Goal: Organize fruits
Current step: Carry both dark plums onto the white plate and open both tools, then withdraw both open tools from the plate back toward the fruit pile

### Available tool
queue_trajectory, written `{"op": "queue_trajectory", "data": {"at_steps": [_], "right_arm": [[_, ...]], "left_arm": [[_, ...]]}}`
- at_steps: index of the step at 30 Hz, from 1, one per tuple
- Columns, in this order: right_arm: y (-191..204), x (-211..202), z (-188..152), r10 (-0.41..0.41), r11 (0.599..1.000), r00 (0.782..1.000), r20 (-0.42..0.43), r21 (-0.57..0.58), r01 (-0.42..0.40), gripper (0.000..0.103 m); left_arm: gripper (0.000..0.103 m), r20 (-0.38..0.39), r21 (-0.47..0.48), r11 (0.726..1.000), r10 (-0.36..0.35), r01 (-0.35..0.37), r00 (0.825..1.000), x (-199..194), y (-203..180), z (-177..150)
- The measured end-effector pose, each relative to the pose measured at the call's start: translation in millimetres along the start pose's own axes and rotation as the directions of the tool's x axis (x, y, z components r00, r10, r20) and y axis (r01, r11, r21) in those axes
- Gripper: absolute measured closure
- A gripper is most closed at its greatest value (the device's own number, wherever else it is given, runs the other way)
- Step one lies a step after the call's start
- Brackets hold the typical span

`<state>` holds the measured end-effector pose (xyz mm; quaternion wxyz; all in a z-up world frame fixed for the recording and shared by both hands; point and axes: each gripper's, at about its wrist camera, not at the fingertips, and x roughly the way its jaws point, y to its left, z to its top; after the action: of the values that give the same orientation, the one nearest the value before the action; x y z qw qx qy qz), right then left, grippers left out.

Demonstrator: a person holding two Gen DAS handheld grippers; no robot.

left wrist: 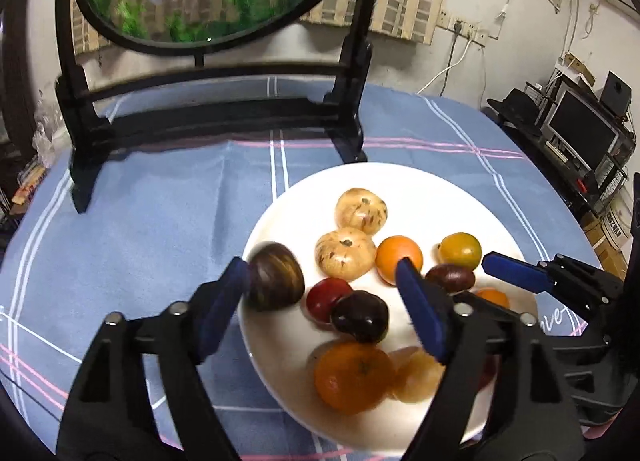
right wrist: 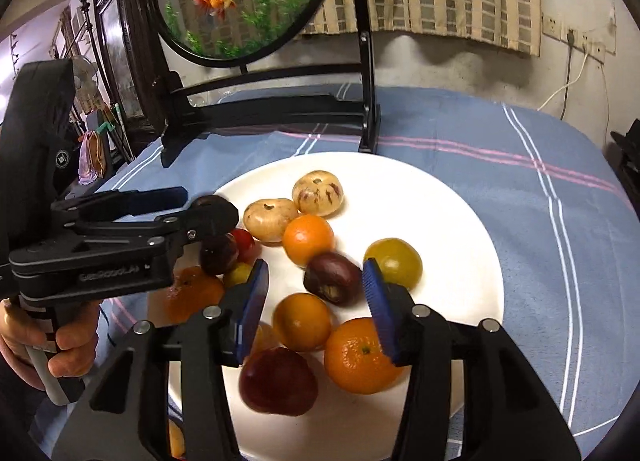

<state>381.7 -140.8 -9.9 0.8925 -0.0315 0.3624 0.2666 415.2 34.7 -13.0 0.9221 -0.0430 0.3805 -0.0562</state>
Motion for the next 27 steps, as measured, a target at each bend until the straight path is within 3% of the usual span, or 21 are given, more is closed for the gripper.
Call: {"op": "queue_trajectory", "data": {"at_steps": [2,4,9,11,13,18,22,24,27], "right_arm": [[2.0,-12.3,-2.2,-0.004,1.000,1.000,0.008,0.002,0.004,0.052],[3.0,-28.2,-7.2,0.003,1.000,0.999,0.032,0.011,-0.003,0.052],[9.1,-69.9,-30.7,0.009,1.000,0.998,0.056,0.019,-0.010,0.049],[16.7,-87.2,-47.8,0.010,1.000,0.998,0.062,0.006,-0.011,0.042],[25.6,-98.9,-68.2,0.016,1.000,0.999,0.049,-0.021,-0.015,0.042],[50.0,-97.4,-109.5,-0.023,0.995,0.999,-0.036,-0.096,0.019,0.042],[60.5,-87.9,-124.0,0.007,0.994,0.996,-0.085,-0.108,-0.016,0.042],[65.6,-84.0,-127.3,0.000,0.991,0.995,-0.096,-0.131,-0.013,0.042],[68.1,-79.9,-130.8,-0.004,0.990,0.994,-0.107,-0.140,-0.011,0.042]], "left_arm": [[0.019,0.022,0.010,1.000,0.013,-0.013,1.000,-16.0,-1.6,0.1],[0.008,0.052,0.011,1.000,0.015,-0.015,0.999,-38.4,-1.1,-3.5],[0.007,0.089,0.026,1.000,0.014,-0.017,0.996,-87.8,-2.8,-27.9],[0.004,0.091,0.042,0.999,0.008,-0.012,0.996,-104.9,-5.0,-46.8],[0.004,0.089,0.046,0.999,0.001,-0.005,0.996,-121.3,-6.2,-71.5],[0.004,0.086,0.055,0.998,-0.026,0.022,0.996,-147.0,-12.1,-124.5],[0.004,0.076,0.085,0.995,-0.059,0.052,0.995,-153.1,-17.6,-155.6],[0.004,0.063,0.082,0.996,-0.025,0.020,0.998,-152.4,-18.8,-163.2],[0.004,0.063,0.057,0.997,-0.045,0.042,0.997,-153.3,-16.8,-168.5]]}}
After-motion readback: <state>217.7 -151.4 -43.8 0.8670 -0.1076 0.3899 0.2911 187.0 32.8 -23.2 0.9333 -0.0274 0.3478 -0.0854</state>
